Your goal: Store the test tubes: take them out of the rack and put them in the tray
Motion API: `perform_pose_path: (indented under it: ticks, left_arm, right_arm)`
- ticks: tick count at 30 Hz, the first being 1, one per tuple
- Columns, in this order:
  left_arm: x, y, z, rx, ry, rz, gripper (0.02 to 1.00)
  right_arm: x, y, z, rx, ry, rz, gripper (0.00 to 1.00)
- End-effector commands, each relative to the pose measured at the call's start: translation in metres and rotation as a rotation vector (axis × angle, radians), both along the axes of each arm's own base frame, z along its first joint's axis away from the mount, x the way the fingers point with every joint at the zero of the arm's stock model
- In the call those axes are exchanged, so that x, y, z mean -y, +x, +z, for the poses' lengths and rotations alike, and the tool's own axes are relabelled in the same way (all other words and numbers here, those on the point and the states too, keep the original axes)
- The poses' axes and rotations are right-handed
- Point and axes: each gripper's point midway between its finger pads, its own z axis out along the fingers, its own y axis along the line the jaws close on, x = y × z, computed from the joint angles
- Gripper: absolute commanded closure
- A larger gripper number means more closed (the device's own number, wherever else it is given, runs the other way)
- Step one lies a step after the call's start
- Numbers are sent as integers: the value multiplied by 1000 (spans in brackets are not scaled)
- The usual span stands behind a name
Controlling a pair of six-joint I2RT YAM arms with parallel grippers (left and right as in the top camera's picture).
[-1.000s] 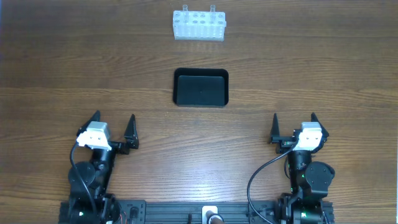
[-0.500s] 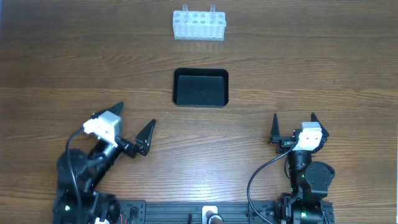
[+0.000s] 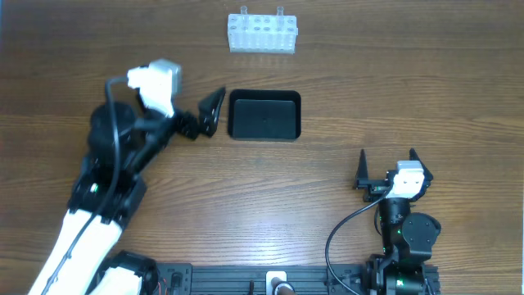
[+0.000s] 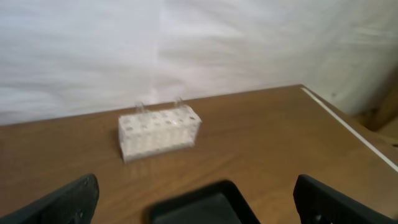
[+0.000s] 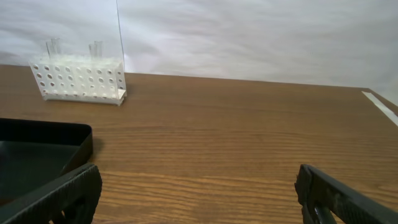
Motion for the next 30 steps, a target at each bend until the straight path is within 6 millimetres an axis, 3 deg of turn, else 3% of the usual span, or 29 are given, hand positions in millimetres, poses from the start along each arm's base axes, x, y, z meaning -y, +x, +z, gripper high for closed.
perform_pose_path:
  ticks: [1,9,18,30]
  left_arm:
    - [2,41,9,-4,25,130,25]
    - [13,98,-10,3,94,327,18]
    - [25,139,-50,25,96,385,20]
    - [43,161,-95,38,113,407,25]
  right_arm:
    - [-1,0,-1,2,10,8,7]
    - [-1,0,-1,1,10,8,7]
    - [-1,0,-1,1,10,8,7]
    - [-1,0,-1,1,10,8,9]
